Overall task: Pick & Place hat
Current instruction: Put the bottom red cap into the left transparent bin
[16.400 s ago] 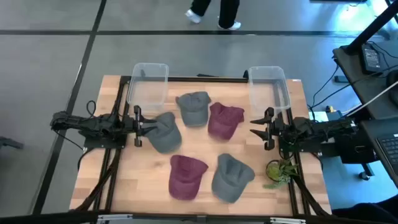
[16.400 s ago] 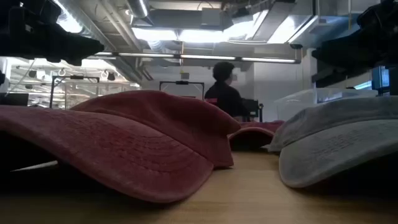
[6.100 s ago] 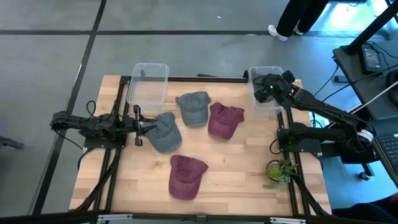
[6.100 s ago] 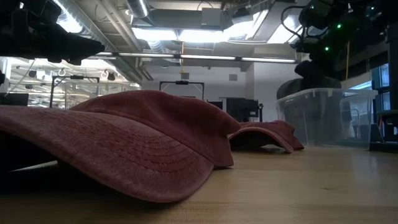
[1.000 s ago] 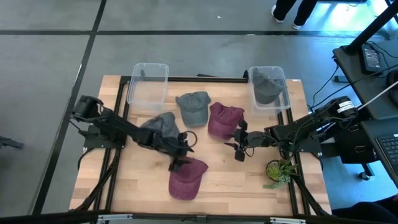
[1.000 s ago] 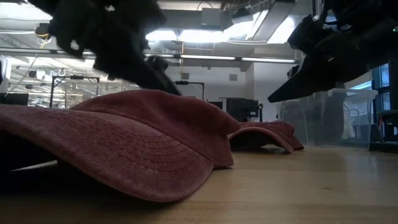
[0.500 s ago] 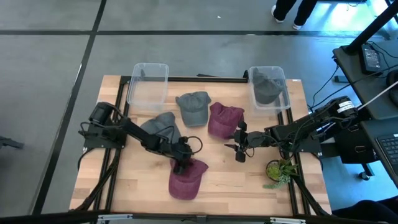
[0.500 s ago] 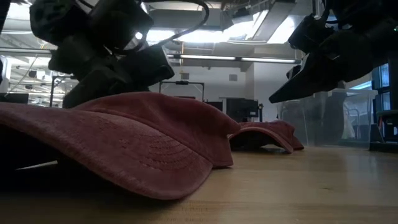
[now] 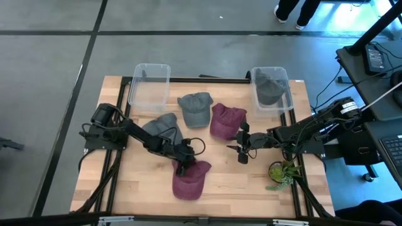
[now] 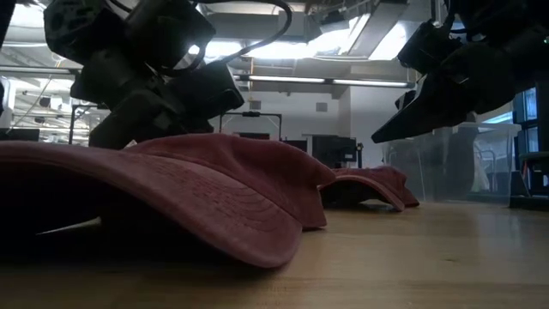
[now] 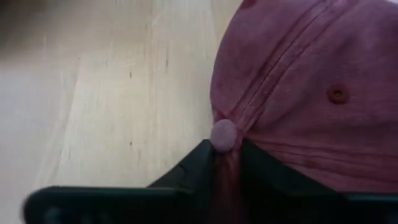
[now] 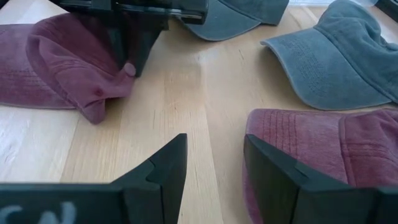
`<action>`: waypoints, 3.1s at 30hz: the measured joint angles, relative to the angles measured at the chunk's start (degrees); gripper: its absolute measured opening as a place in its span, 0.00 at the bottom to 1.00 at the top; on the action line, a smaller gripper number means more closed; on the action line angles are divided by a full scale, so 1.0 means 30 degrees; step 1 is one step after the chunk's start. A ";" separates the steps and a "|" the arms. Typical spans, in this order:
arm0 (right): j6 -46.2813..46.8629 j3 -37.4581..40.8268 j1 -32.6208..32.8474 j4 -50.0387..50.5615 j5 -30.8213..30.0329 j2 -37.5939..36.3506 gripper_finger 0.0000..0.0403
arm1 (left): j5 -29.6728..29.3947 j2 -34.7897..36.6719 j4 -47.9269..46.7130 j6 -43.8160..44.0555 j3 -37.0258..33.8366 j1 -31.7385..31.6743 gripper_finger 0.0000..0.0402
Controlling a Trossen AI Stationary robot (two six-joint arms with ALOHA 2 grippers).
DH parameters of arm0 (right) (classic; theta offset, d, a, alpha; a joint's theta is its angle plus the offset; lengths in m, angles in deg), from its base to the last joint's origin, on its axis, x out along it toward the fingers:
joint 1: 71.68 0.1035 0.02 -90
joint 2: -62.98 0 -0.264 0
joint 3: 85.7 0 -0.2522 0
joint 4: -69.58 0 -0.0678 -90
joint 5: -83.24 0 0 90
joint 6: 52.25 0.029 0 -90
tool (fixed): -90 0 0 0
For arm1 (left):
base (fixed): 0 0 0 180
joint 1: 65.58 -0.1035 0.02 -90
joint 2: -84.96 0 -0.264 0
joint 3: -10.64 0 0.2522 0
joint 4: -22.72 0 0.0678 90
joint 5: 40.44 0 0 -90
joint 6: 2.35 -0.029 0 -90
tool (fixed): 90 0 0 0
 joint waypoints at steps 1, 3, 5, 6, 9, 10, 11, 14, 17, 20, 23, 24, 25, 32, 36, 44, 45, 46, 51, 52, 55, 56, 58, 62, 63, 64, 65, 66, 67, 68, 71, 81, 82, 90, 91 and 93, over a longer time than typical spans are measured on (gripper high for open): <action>0.0014 0.0000 0.0000 -0.0002 0.0000 0.0000 0.39 | 0.0066 0.0041 -0.0002 -0.0001 -0.0007 0.0000 0.12; 0.0006 0.0000 0.0000 -0.0002 0.0000 0.0000 0.39 | 0.0291 0.0142 0.0011 -0.0017 -0.0025 0.0000 0.07; 0.0000 0.0000 0.0000 0.0000 0.0000 0.0000 0.39 | 0.0765 0.0397 0.0027 -0.0044 -0.0076 -0.0015 0.03; 0.0006 0.0000 0.0000 0.0001 0.0000 0.0000 0.39 | 0.0914 0.0539 0.0020 -0.0037 -0.0109 -0.0022 0.02; 0.0006 0.0000 0.0000 0.0009 0.0000 0.0000 0.39 | 0.1020 0.1089 -0.0297 -0.0041 -0.0176 0.0000 0.03; 0.0008 0.0000 0.0000 0.0032 0.0000 0.0000 0.39 | 0.1017 0.1324 -0.0317 -0.0036 -0.0179 0.0000 0.03; 0.0013 0.0000 0.0000 0.0049 0.0000 0.0000 0.39 | 0.0989 0.1600 -0.0339 -0.0036 -0.0160 0.0000 0.04; 0.0013 0.0000 0.0000 0.0049 0.0000 0.0000 0.39 | 0.1249 0.2426 -0.0474 -0.0036 -0.0153 -0.0070 0.03; 0.0011 0.0000 0.0000 0.0049 0.0000 0.0000 0.39 | 0.2110 0.3715 -0.0460 0.0359 -0.0148 -0.0259 0.03; 0.0010 0.0000 0.0000 0.0049 0.0000 0.0000 0.39 | 0.2551 0.5367 -0.0721 0.0795 -0.0124 -0.0393 0.03; 0.0006 0.0000 0.0000 0.0042 0.0000 0.0000 0.39 | 0.2622 0.7233 -0.0833 0.0378 -0.0124 -0.0480 0.02; 0.0006 0.0000 0.0000 0.0035 0.0007 0.0000 0.39 | 0.2562 0.7891 -0.0873 0.0364 -0.0124 -0.0474 0.02; 0.0006 0.0000 0.0000 0.0042 0.0000 0.0000 0.39 | 0.2306 0.8547 -0.0980 0.0364 -0.0117 -0.0468 0.02; 0.0006 0.0000 0.0000 0.0042 0.0000 0.0000 0.39 | -0.0734 1.2934 -0.3331 0.0145 0.0899 -0.0474 0.02; -0.0067 0.0000 0.0000 0.0042 0.0000 0.0000 0.39 | -0.4204 1.4544 -0.8097 -0.1760 0.3061 -0.0495 0.02; -0.0067 0.0000 0.0000 0.0057 0.0000 0.0000 0.39 | -1.0660 1.5275 -1.5628 -0.4355 0.7902 -0.1926 0.02; -0.0066 0.0000 0.0000 0.0057 0.0000 0.0000 0.39 | -1.1271 1.5275 -1.6397 -0.4809 0.8467 -0.2242 0.02; -0.0067 0.0000 0.0000 0.0060 0.0000 0.0000 0.39 | -1.1713 1.5275 -1.7011 -0.5310 0.9002 -0.2584 0.02; -0.0067 0.0000 0.0000 0.0064 0.0000 0.0000 0.39 | -1.3639 1.5280 -1.8674 -0.7955 1.1142 -0.4499 0.02; -0.0067 0.0000 0.0000 0.0064 -0.0004 0.0000 0.39 | -1.4126 1.5275 -1.8795 -0.8606 1.1430 -0.4879 0.02; -0.0135 0.0000 0.0000 0.0064 -0.0007 0.0000 0.39 | -1.5171 1.5297 -1.8904 -1.0826 1.1744 -0.6175 0.02; -0.0196 0.0000 0.0000 0.0064 -0.0007 0.0000 0.39 | -1.5312 1.5284 -1.8982 -1.1676 1.1738 -0.6652 0.02; -0.0422 0.0000 -0.0003 0.0064 -0.0007 0.0000 0.39 | -1.5313 1.5256 -1.9258 -1.2872 1.1737 -0.7658 0.02; -0.0490 0.0000 0.0000 0.0067 -0.0058 0.0000 0.39 | -1.5317 1.4946 -1.9955 -1.3371 1.1723 -0.9862 0.02; -0.0490 0.0000 0.0000 0.0064 -0.0061 0.0000 0.39 | -1.5293 1.4886 -2.0038 -1.3414 1.1637 -1.0451 0.02; -0.0492 0.0000 0.0000 0.0069 -0.0066 0.0000 0.39 | -1.5285 1.4867 -2.0030 -1.3584 1.1538 -1.1010 0.02; -0.0498 0.0000 -0.0003 0.0064 -0.0078 0.0000 0.39 | -1.5278 1.4887 -1.9934 -1.3812 1.1359 -1.1576 0.02; -0.0496 0.0000 0.0000 0.0064 -0.0176 0.0000 0.39 | -1.5254 1.4896 -1.9915 -1.4052 1.1159 -1.2122 0.02; -0.0483 0.0000 0.0000 0.0071 -0.0318 0.0000 0.39 | -1.5116 1.4901 -1.9903 -1.4152 1.0899 -1.2653 0.02; -0.0483 0.0000 -0.0004 0.0079 -0.0383 0.0000 0.39 | -1.4747 1.4891 -1.9877 -1.4147 1.0624 -1.3187 0.02; -0.0497 0.0000 -0.0007 0.0100 -0.0379 0.0000 0.39 | -1.2964 1.4878 -1.9410 -1.3935 0.9730 -1.4698 0.02; -0.0504 0.0000 -0.0007 0.0100 -0.0379 0.0000 0.39 | -1.0531 1.4882 -1.4765 -1.5741 0.5916 -1.6961 0.02; -0.0504 0.0000 -0.0007 0.0100 -0.0379 0.0000 0.39 | -1.0363 1.4882 -1.4751 -1.5699 0.5660 -1.7104 0.02; -0.0577 0.0000 -0.0007 0.0108 -0.0372 0.0000 0.39 | -0.9431 1.4882 -1.3397 -1.4721 0.2996 -1.7848 0.03; -0.0577 0.0000 -0.0007 0.0115 -0.0377 0.0000 0.39 | -0.9417 1.4882 -1.2823 -1.4566 0.2608 -1.7937 0.03; -0.0572 0.0000 -0.0007 0.0115 -0.0372 0.0000 0.39 | -0.9362 1.4882 -1.1924 -1.4542 0.1954 -1.8074 0.04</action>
